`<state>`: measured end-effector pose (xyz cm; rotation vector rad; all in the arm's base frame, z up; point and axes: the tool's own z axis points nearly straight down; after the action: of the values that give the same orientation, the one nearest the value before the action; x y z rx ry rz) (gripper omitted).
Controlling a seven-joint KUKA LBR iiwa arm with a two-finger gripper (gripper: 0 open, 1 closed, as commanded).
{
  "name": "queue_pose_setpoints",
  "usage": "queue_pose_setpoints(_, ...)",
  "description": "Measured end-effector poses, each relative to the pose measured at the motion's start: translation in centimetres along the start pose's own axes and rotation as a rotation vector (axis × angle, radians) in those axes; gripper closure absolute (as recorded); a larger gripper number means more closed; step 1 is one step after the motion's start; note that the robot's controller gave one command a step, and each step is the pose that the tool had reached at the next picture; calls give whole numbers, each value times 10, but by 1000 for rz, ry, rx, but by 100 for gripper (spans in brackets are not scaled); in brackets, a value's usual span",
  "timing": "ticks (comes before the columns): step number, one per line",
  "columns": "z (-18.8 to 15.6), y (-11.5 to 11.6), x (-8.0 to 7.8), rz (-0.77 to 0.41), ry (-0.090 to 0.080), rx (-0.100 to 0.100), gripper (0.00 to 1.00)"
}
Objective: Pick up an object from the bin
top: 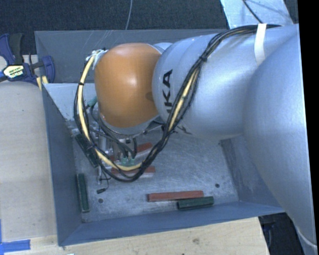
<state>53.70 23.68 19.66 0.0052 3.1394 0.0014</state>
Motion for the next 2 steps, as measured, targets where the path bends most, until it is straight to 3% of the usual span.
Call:
queue_pose_setpoints(1, 0, 0, 0, 0, 0, 0, 0)
queue_pose_setpoints(2, 60, -52, -19, -111, -3, 0, 0)
